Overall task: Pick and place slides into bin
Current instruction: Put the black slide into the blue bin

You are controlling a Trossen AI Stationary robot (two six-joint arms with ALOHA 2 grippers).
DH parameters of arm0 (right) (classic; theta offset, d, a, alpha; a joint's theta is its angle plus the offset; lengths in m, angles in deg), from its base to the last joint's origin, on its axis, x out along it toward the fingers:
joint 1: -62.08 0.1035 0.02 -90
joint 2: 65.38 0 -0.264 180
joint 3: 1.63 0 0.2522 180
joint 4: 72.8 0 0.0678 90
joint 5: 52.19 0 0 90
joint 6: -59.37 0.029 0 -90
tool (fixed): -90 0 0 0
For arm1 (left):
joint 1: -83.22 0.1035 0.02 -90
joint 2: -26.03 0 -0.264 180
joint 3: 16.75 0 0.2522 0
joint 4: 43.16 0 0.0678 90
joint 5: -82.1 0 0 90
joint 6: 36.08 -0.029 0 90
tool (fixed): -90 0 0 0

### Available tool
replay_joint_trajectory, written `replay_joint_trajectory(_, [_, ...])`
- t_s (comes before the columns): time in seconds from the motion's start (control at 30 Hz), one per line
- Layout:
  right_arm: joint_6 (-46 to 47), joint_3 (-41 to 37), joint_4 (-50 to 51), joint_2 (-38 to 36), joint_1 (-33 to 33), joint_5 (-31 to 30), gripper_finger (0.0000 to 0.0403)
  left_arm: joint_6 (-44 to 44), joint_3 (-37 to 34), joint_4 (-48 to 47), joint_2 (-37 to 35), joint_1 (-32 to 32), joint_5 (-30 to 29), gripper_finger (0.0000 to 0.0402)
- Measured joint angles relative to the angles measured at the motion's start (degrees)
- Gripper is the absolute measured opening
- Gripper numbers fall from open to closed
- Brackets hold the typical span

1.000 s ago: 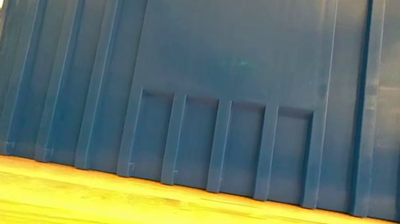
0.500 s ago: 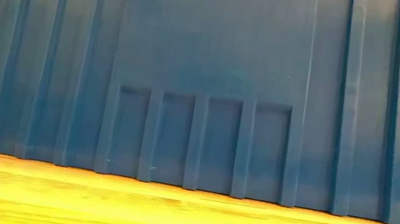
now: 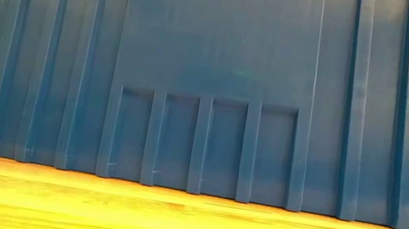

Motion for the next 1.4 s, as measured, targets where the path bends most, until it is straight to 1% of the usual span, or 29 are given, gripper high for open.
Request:
replay_joint_trajectory(0.23, [0.4,0.0,0.0,0.0,0.0,0.0,0.0146,0.0,0.0,0.2,0.0,0.1,0.4,0.0164])
replay_joint_trajectory(0.37, [0.4,0.0,0.0,0.0,0.0,0.0,0.0146,0.1,0.0,-0.9,-1.3,-0.6,-0.1,0.0227])
replay_joint_trajectory(0.47, [0.4,0.0,0.0,-0.1,0.0,0.0,0.0146,0.2,-0.2,-3.7,-4.0,-1.0,0.4,0.0262])
replay_joint_trajectory(0.57, [0.4,0.0,0.0,-0.2,0.0,0.0,0.0146,0.3,-0.1,-3.5,-6.8,-0.9,4.0,0.0286])
replay_joint_trajectory(0.67, [-0.1,0.0,0.0,-0.2,0.0,0.0,0.0146,0.3,0.0,-3.6,-9.0,-0.7,8.1,0.0301])
replay_joint_trajectory(0.7, [-0.3,0.0,0.0,-0.2,0.0,0.0,0.0146,0.4,0.0,-4.0,-9.6,-0.6,8.3,0.0303])
replay_joint_trajectory(0.87, [-0.4,0.0,0.0,-0.2,0.0,0.0,0.0146,1.6,-0.1,-5.9,-11.9,-0.6,8.2,0.0306])
replay_joint_trajectory(0.97, [-0.8,0.0,0.0,-0.2,0.0,0.0,0.0146,1.5,-0.1,-5.3,-12.2,-0.4,8.2,0.0306])
replay_joint_trajectory(1.07, [-1.1,0.0,0.0,-0.2,0.0,0.0,0.0146,0.4,-0.4,-8.4,-12.2,-0.4,8.0,0.0306])
replay_joint_trajectory(1.17, [-1.1,0.0,0.0,-0.2,0.0,0.0,0.0146,-0.1,-0.4,-10.3,-13.2,-0.7,6.5,0.0306])
replay_joint_trajectory(1.33, [-2.4,0.0,0.0,-0.2,0.0,0.0,0.0146,-0.2,-0.3,-10.6,-13.9,-0.6,6.8,0.0306])
replay_joint_trajectory(1.4, [-2.4,0.0,0.0,-0.2,0.0,0.0,0.0146,0.1,-0.3,-12.3,-14.3,-0.7,5.5,0.0306])
